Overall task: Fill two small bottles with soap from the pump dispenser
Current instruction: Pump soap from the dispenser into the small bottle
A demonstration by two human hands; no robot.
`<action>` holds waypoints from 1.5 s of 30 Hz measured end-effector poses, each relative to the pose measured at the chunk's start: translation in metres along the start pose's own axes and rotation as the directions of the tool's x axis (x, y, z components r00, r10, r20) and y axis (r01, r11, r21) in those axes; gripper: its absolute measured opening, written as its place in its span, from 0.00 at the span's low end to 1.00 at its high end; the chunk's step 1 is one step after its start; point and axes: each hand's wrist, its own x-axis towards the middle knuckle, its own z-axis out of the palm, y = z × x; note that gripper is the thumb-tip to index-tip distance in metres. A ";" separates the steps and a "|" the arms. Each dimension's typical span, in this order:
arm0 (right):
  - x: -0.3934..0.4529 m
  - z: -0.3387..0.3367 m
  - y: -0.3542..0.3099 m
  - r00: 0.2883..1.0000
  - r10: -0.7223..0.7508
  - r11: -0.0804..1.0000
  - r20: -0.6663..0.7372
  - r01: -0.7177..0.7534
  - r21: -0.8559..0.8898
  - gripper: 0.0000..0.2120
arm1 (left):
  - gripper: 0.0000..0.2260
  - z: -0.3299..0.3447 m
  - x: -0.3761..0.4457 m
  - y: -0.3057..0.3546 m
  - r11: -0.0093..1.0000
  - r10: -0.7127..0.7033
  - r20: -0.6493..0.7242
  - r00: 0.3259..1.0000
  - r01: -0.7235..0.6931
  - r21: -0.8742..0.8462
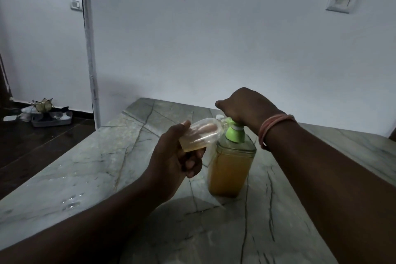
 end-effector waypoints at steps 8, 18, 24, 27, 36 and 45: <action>0.005 -0.006 -0.004 0.999 -0.050 0.998 0.001 0.050 -0.028 0.15 | 0.19 -0.002 0.001 0.001 0.999 0.000 0.001 1.000 0.000 0.040; -0.003 -0.009 -0.006 0.998 -0.065 0.996 0.028 0.066 -0.063 0.16 | 0.20 -0.001 0.001 0.000 0.996 0.024 -0.026 0.999 -0.022 0.083; -0.002 -0.002 -0.002 0.999 -0.039 0.998 -0.019 0.039 0.041 0.18 | 0.21 -0.003 0.004 0.000 0.996 0.026 0.007 1.000 -0.027 0.084; -0.004 -0.002 -0.001 0.999 -0.044 0.998 0.019 0.043 0.038 0.17 | 0.22 -0.003 0.003 -0.001 0.995 0.035 0.002 0.999 -0.035 0.088; -0.001 -0.009 -0.006 0.996 -0.084 0.996 -0.018 0.083 -0.020 0.17 | 0.19 -0.004 0.004 -0.003 0.995 0.030 0.020 0.999 -0.032 0.100; -0.008 -0.009 -0.007 0.997 -0.069 0.997 0.032 0.070 -0.021 0.17 | 0.19 -0.005 0.003 -0.003 0.996 0.030 0.009 0.999 -0.031 0.084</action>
